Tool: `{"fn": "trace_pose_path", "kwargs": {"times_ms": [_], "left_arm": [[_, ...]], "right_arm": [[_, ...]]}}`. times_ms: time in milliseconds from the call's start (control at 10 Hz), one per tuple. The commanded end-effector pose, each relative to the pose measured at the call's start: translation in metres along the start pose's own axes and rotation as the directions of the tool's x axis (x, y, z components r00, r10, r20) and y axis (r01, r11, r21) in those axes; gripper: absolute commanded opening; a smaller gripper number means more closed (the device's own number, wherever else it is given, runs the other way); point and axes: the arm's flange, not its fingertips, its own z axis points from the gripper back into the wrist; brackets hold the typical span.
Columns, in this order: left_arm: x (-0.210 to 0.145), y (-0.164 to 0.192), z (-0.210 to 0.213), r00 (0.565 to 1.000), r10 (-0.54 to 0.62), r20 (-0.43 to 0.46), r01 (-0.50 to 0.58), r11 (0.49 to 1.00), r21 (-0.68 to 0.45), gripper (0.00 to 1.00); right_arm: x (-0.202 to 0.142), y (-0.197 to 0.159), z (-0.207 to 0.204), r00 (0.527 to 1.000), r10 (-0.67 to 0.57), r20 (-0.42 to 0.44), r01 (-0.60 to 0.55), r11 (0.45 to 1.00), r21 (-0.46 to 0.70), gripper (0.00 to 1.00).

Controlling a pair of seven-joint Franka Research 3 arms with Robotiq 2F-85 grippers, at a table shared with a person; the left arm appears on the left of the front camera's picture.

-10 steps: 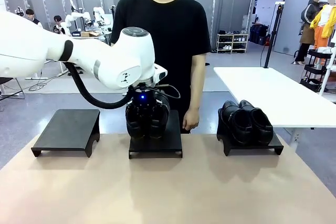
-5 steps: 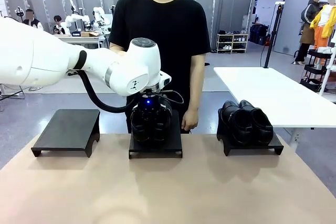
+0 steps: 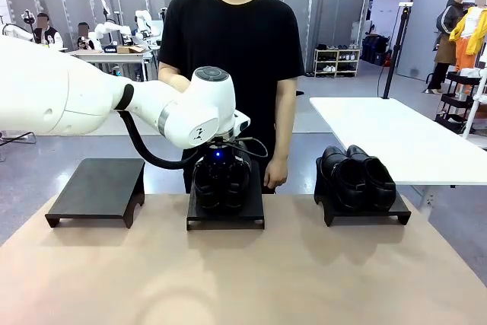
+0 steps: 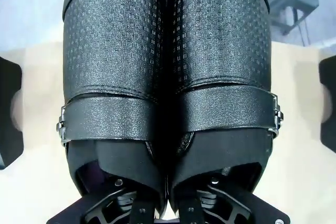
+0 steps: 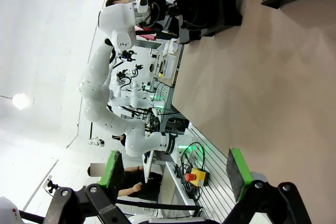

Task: Place the shoes on the stand as instructed by the person.
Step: Pick up another pair of Shoes and place it on the Shoes Stand indicated by the person.

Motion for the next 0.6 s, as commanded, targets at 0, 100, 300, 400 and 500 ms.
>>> {"fn": "trace_pose_path", "kwargs": {"times_ms": [0,100,300,400,500], "left_arm": [[0.0085,-0.0018,0.0039,0.999,-0.014,0.044,0.014,1.000,0.001,0.09],[0.0096,-0.0009,0.0017,0.998,-0.005,0.063,0.004,1.000,0.015,0.09],[0.0098,-0.0021,0.0006,0.998,-0.018,0.062,0.017,1.000,0.021,0.42],[0.0086,-0.0035,0.0000,0.998,-0.020,0.055,0.019,1.000,0.022,0.61],[0.0083,-0.0041,0.0011,0.998,-0.020,0.053,0.019,1.000,0.021,0.88]], "right_arm": [[-0.0004,0.0003,0.0006,1.000,0.004,0.004,-0.004,1.000,0.001,1.00],[-0.0004,0.0003,0.0006,1.000,0.004,0.004,-0.004,1.000,0.001,1.00],[-0.0004,0.0003,0.0006,1.000,0.004,0.004,-0.004,1.000,0.001,1.00],[-0.0004,0.0003,0.0006,1.000,0.004,0.004,-0.004,1.000,0.001,1.00],[-0.0004,0.0003,0.0006,1.000,0.004,0.004,-0.004,1.000,0.001,1.00]]}}
